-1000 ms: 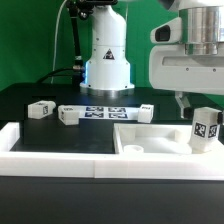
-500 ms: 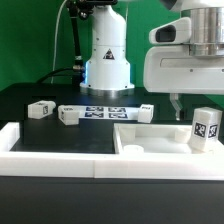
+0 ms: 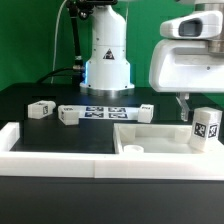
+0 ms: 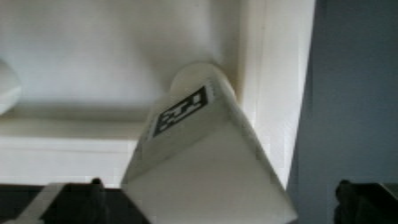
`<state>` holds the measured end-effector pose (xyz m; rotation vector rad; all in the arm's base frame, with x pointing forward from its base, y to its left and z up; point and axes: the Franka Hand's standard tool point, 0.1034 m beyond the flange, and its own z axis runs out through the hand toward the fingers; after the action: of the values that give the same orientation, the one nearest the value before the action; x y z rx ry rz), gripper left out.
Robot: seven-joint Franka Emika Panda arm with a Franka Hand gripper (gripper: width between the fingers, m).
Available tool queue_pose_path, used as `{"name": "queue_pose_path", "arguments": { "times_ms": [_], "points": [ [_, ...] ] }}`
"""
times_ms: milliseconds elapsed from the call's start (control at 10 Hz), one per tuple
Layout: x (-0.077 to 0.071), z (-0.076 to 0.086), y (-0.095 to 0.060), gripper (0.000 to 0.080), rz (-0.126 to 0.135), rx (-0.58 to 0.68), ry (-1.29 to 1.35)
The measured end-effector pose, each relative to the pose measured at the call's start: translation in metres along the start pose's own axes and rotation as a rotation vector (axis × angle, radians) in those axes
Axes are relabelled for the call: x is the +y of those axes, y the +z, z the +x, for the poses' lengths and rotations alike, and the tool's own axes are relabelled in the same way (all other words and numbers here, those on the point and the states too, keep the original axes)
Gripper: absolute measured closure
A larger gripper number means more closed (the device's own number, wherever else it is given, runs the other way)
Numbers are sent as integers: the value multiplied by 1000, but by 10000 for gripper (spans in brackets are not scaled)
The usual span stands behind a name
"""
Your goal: Assemble one leg
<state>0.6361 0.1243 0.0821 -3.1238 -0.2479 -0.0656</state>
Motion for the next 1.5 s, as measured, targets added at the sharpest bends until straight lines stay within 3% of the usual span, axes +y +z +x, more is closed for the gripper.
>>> {"name": "queue_pose_path", "arguments": {
  "times_ms": [500, 700, 800, 900, 1100, 1500],
  "points": [
    [6, -5, 6, 151, -4, 2, -250],
    [6, -4, 6, 421, -4, 3, -244],
    [6, -4, 6, 421, -4, 3, -239],
    [5, -5, 6, 508, -3, 3, -221],
    [6, -4, 6, 508, 5, 4, -160],
    [12, -5, 8, 508, 55, 16, 284]
  ]
}}
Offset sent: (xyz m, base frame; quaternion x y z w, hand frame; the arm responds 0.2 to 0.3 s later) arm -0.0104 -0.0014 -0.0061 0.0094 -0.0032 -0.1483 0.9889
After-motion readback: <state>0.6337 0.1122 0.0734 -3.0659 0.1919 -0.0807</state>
